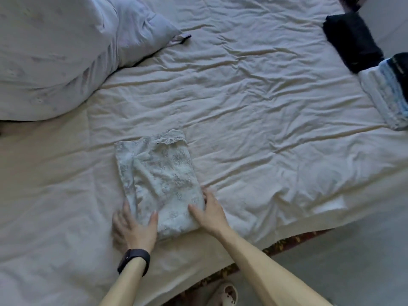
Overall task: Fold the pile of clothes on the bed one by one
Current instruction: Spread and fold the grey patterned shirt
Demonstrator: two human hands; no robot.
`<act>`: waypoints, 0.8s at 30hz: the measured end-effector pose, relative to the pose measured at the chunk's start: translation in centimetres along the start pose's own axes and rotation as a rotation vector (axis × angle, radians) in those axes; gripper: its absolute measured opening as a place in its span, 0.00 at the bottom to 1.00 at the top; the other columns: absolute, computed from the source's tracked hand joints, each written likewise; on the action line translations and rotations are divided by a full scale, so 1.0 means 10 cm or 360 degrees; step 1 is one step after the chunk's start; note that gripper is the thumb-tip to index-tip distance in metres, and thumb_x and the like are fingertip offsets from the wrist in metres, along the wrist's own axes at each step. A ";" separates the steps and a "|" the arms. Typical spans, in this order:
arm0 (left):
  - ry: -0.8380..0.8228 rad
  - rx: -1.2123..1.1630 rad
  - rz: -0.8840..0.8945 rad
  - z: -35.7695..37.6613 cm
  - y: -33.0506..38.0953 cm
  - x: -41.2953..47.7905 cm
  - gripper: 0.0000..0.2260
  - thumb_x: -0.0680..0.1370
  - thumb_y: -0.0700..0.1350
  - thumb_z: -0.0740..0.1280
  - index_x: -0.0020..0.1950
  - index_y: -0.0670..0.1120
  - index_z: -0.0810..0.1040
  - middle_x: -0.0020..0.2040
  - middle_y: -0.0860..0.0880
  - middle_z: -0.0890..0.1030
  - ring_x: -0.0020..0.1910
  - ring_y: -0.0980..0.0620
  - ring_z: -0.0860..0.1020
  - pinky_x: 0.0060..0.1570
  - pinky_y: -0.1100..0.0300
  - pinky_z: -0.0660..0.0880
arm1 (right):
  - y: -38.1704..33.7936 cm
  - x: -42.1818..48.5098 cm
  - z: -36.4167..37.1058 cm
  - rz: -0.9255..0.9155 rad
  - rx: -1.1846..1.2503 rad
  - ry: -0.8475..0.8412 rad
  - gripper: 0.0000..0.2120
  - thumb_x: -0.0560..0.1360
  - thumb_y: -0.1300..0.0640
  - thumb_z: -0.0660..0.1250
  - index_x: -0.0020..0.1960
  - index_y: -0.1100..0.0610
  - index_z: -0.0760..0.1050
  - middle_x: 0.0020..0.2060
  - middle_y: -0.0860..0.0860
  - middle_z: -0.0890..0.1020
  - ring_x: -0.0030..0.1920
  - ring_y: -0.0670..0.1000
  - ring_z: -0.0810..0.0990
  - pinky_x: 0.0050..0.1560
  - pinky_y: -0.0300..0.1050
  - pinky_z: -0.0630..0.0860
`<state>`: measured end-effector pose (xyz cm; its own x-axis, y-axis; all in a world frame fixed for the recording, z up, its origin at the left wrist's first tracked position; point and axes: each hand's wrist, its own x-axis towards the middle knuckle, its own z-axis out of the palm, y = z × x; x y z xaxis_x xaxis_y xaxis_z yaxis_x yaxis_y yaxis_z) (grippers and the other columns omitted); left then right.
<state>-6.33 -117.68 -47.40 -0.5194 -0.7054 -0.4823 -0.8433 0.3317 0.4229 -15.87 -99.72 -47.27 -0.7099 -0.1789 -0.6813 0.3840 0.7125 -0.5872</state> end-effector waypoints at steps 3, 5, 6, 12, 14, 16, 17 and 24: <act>-0.0094 -0.0186 -0.0358 -0.12 -0.06 -0.11 0.42 0.73 0.62 0.72 0.78 0.45 0.58 0.75 0.37 0.64 0.72 0.36 0.64 0.69 0.40 0.65 | 0.04 -0.07 -0.12 0.0265 0.0289 -0.0254 0.23 0.74 0.40 0.72 0.63 0.52 0.75 0.59 0.49 0.82 0.57 0.52 0.82 0.50 0.46 0.80; -0.0274 -0.0333 -0.0476 -0.17 -0.09 -0.04 0.42 0.73 0.63 0.73 0.77 0.42 0.60 0.74 0.39 0.68 0.69 0.36 0.70 0.66 0.43 0.69 | 0.06 -0.07 -0.19 0.0310 0.0369 -0.0359 0.16 0.74 0.42 0.73 0.57 0.49 0.77 0.57 0.50 0.83 0.56 0.53 0.82 0.46 0.47 0.78; -0.0369 -0.0400 -0.0521 -0.20 -0.12 -0.04 0.42 0.73 0.63 0.72 0.77 0.42 0.61 0.74 0.40 0.69 0.70 0.37 0.70 0.66 0.44 0.69 | 0.07 -0.10 -0.20 0.0323 0.0397 -0.0392 0.14 0.75 0.44 0.74 0.56 0.49 0.78 0.57 0.51 0.83 0.58 0.54 0.82 0.48 0.48 0.77; -0.0559 -0.0723 -0.0430 -0.24 -0.27 -0.04 0.42 0.75 0.58 0.73 0.79 0.38 0.59 0.77 0.41 0.65 0.74 0.39 0.66 0.72 0.45 0.65 | 0.08 -0.13 -0.17 0.0298 0.0418 -0.0388 0.16 0.78 0.53 0.72 0.62 0.58 0.75 0.57 0.53 0.82 0.55 0.53 0.83 0.50 0.46 0.81; -0.0614 -0.0905 -0.0475 -0.24 -0.36 -0.04 0.42 0.74 0.56 0.74 0.79 0.39 0.59 0.76 0.42 0.66 0.72 0.39 0.69 0.67 0.44 0.72 | 0.12 -0.11 -0.12 0.0277 0.0385 -0.0281 0.12 0.78 0.54 0.71 0.59 0.58 0.75 0.57 0.56 0.82 0.55 0.55 0.83 0.57 0.54 0.82; -0.0604 -0.1112 -0.0584 -0.25 -0.48 -0.02 0.38 0.72 0.53 0.77 0.76 0.40 0.66 0.72 0.43 0.72 0.64 0.42 0.76 0.52 0.49 0.80 | 0.14 -0.12 -0.10 0.0251 0.0414 -0.0208 0.09 0.78 0.55 0.70 0.55 0.57 0.76 0.55 0.57 0.82 0.54 0.56 0.83 0.56 0.56 0.82; -0.0573 -0.1179 -0.0606 -0.26 -0.53 -0.03 0.34 0.72 0.51 0.78 0.72 0.40 0.71 0.68 0.42 0.76 0.59 0.44 0.79 0.45 0.53 0.81 | 0.16 -0.15 -0.10 0.0224 0.0427 -0.0173 0.08 0.78 0.55 0.69 0.53 0.57 0.76 0.53 0.57 0.82 0.53 0.57 0.83 0.54 0.55 0.83; -0.0563 -0.1263 -0.0780 -0.12 -0.78 -0.21 0.16 0.78 0.41 0.72 0.64 0.38 0.76 0.57 0.40 0.81 0.51 0.43 0.81 0.45 0.53 0.78 | 0.52 -0.40 0.03 0.0278 0.0438 -0.0005 0.08 0.75 0.52 0.71 0.51 0.54 0.78 0.49 0.54 0.83 0.48 0.54 0.83 0.51 0.55 0.83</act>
<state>1.47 -119.51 -48.80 -0.2587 -0.3824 -0.8870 -0.7060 -0.5518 0.4439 -10.85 -95.52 -47.67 -0.6174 -0.0725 -0.7833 0.6456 0.5224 -0.5571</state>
